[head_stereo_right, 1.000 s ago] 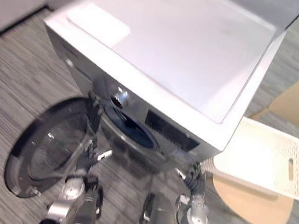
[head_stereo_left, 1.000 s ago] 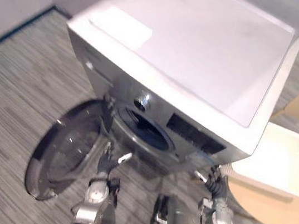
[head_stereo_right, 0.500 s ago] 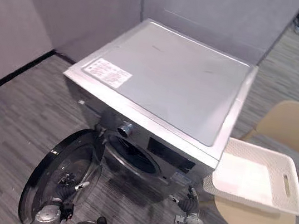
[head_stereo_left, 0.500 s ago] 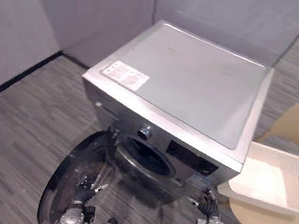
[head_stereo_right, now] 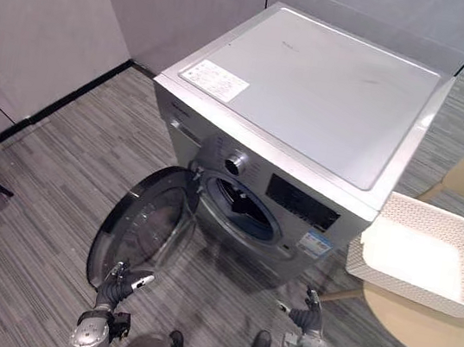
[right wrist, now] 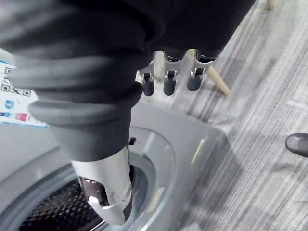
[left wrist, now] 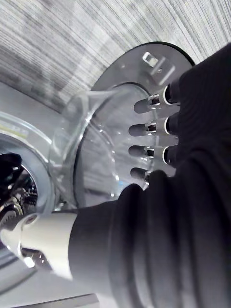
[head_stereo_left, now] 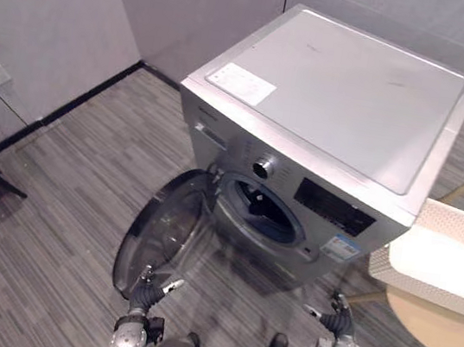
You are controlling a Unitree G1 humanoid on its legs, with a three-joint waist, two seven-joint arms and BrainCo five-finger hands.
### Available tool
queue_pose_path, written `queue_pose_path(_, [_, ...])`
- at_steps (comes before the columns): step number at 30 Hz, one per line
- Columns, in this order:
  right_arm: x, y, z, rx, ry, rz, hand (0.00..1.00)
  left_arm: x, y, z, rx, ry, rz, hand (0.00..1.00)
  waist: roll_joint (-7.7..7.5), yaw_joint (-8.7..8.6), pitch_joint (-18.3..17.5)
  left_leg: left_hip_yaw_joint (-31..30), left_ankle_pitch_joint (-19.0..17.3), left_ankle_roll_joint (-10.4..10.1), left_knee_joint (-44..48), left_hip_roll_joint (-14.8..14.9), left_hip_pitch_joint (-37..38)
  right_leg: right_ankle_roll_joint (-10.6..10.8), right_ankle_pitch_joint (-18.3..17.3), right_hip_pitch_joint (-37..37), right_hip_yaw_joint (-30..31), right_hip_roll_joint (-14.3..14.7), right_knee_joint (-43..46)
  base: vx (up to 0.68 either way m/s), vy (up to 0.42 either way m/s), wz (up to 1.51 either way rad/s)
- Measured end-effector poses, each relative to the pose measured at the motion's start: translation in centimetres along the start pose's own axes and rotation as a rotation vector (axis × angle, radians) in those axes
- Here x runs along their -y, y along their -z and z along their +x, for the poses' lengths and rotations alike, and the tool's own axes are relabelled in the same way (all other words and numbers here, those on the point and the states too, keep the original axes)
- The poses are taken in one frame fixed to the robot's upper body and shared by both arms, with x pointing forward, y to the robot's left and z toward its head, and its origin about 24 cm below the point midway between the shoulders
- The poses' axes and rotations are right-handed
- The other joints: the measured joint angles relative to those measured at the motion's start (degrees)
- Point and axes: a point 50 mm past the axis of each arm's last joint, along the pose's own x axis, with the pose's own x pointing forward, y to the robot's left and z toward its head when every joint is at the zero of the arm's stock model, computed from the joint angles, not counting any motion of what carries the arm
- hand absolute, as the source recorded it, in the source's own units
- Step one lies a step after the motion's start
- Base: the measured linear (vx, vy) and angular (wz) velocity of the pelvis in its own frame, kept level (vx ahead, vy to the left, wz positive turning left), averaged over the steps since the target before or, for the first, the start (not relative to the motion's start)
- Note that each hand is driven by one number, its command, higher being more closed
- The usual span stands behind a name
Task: Pick up the laundry basket with both hands and put the clothes into the washing machine.
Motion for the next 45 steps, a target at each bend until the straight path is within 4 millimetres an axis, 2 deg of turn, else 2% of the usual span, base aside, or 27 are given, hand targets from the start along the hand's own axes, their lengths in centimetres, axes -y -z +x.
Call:
queue_pose_path(1, [-0.4,0.1,-0.1,-0.003,-0.007,0.01,0.0,-0.4,-1.3,0.1,0.059,-0.006,0.002,0.0,-0.98,-0.55,-0.1,-0.3,1.6,1.1,-2.1,-1.6,0.3,0.3,1.6,0.8,0.0,-0.9,-2.4,-0.03,0.183,0.4])
queue_pose_path(3, [-0.4,0.1,-0.1,-0.004,-0.005,0.014,0.0,-0.7,-3.0,-0.1,0.141,-0.012,-0.008,0.0,-1.36,-0.64,-0.4,-1.0,2.7,2.1,-3.4,-3.3,1.1,1.2,3.6,2.5,0.0,-2.0,-5.0,-0.01,0.154,0.3])
queue_pose_path(6, [-0.4,0.1,-0.1,-0.003,-0.006,0.014,0.0,-1.5,-7.5,-0.9,0.369,-0.038,-0.056,0.0,-1.3,-0.53,-0.8,-1.4,4.1,2.9,-6.8,-5.1,3.9,1.6,5.5,5.7,0.0,-2.8,-8.7,0.02,0.105,0.13])
queue_pose_path(7, [-0.5,0.0,0.0,0.001,-0.008,0.015,0.0,-1.9,-8.3,-1.1,0.411,-0.055,-0.064,0.0,-1.3,-0.56,-1.1,-1.4,4.4,3.0,-7.3,-5.2,4.0,1.6,5.7,5.8,0.0,-2.8,-9.2,0.0,0.0,0.0])
queue_pose_path(9, [-0.4,0.0,0.0,0.004,-0.007,0.013,0.0,-3.7,-10.7,-1.1,0.525,-0.134,-0.074,0.0,-1.05,-0.67,-1.8,-1.6,4.8,2.9,-8.1,-5.1,4.4,1.7,6.2,6.4,-0.2,-2.4,-10.5,0.05,-0.01,0.0])
queue_pose_path(14, [0.0,0.7,-0.3,-0.019,-0.003,0.005,0.0,-7.8,-12.8,-0.9,0.621,-0.307,-0.097,0.0,-1.19,-0.82,-2.1,-2.2,5.0,2.5,-9.9,-4.2,7.2,1.1,6.7,9.4,-0.6,-0.7,-12.8,0.05,-0.033,-0.02])
queue_pose_path(17, [0.5,0.9,-0.4,-0.025,-0.004,-0.006,0.0,-9.0,-12.5,0.0,0.588,-0.345,-0.066,0.0,-1.42,-0.81,-2.3,-2.3,5.0,2.4,-9.9,-3.8,7.7,1.0,6.7,9.9,-0.8,-0.3,-12.8,0.03,-0.04,0.01])
queue_pose_path(20, [1.2,0.7,-0.3,-0.018,-0.001,-0.026,0.0,-9.9,-9.8,1.7,0.42,-0.363,-0.01,0.0,-1.97,-0.94,-2.2,-1.6,4.9,2.3,-10.1,-3.8,8.5,1.0,6.8,10.3,-0.1,-0.3,-12.9,-0.04,-0.006,-0.11])
queue_pose_path(22, [1.2,0.4,-0.1,-0.009,-0.006,-0.032,0.0,-10.6,-8.4,2.4,0.33,-0.371,0.041,0.0,-3.2,-1.05,-1.7,-1.0,4.9,2.3,-10.1,-3.8,8.2,0.9,7.1,9.6,0.5,-0.2,-12.9,-0.07,-0.002,-0.2])
queue_pose_path(24, [0.9,0.0,0.1,0.004,-0.024,-0.035,0.0,-12.0,-7.2,2.8,0.248,-0.376,0.106,0.0,-5.54,-0.89,-1.4,0.4,5.1,2.0,-9.7,-3.4,5.7,0.3,8.1,6.3,2.2,0.2,-12.9,-0.11,-0.009,-0.32])
queue_pose_path(27, [1.0,-0.7,0.4,0.031,-0.03,-0.039,0.0,-12.9,-7.3,3.9,0.195,-0.368,0.145,0.0,-7.8,-1.44,0.6,1.4,5.2,1.9,-7.7,-3.0,1.1,-0.3,9.4,2.1,3.5,0.6,-12.9,-0.1,-0.013,-0.19])
queue_pose_path(31, [1.0,-2.4,0.8,0.093,-0.033,-0.035,0.0,-11.7,-8.1,5.4,0.182,-0.304,0.168,0.0,-8.15,-2.3,3.5,2.8,5.1,1.7,-5.3,-2.5,-3.1,-0.7,10.8,-1.9,5.2,1.0,-12.9,-0.07,-0.016,-0.2])
queue_pose_path(34, [0.7,-3.8,1.2,0.141,-0.04,-0.017,0.0,-9.9,-10.5,6.7,0.238,-0.248,0.193,0.0,-8.09,-2.39,5.7,3.5,4.7,1.2,-3.2,-1.6,-6.5,-1.5,11.7,-4.8,6.5,1.8,-12.9,-0.04,-0.03,-0.16])
queue_pose_path(36, [0.5,-3.9,1.2,0.146,-0.043,-0.007,0.0,-9.2,-10.6,6.8,0.248,-0.228,0.195,0.0,-7.82,-2.43,5.9,3.7,4.6,1.0,-2.9,-1.1,-7.3,-1.6,11.8,-5.7,6.7,2.3,-12.9,-0.01,-0.044,-0.07])
queue_pose_path(39, [0.3,-4.1,1.3,0.153,-0.039,-0.007,0.0,-6.3,-9.9,6.7,0.252,-0.136,0.22,0.0,-6.82,-1.72,6.2,3.7,4.6,1.0,-2.9,-0.9,-7.4,-1.6,11.8,-5.7,6.7,2.5,-12.9,0.0,-0.012,-0.01])
queue_pose_path(43, [-0.1,-3.8,1.1,0.144,-0.03,0.01,0.0,-2.6,-9.5,6.1,0.279,-0.004,0.251,0.0,-6.65,-1.46,6.2,4.4,4.3,0.7,-2.2,-1.1,-7.4,-1.5,11.6,-5.9,7.2,2.1,-12.0,-0.02,0.016,-0.01])
queue_pose_path(45, [-0.4,-3.7,1.0,0.141,-0.015,0.032,0.0,0.6,-9.1,5.6,0.283,0.073,0.224,0.0,-6.67,-1.59,6.2,5.8,3.2,0.5,-0.8,-1.0,-7.4,-1.0,11.3,-6.9,8.9,2.0,-10.2,-0.05,0.037,-0.23])
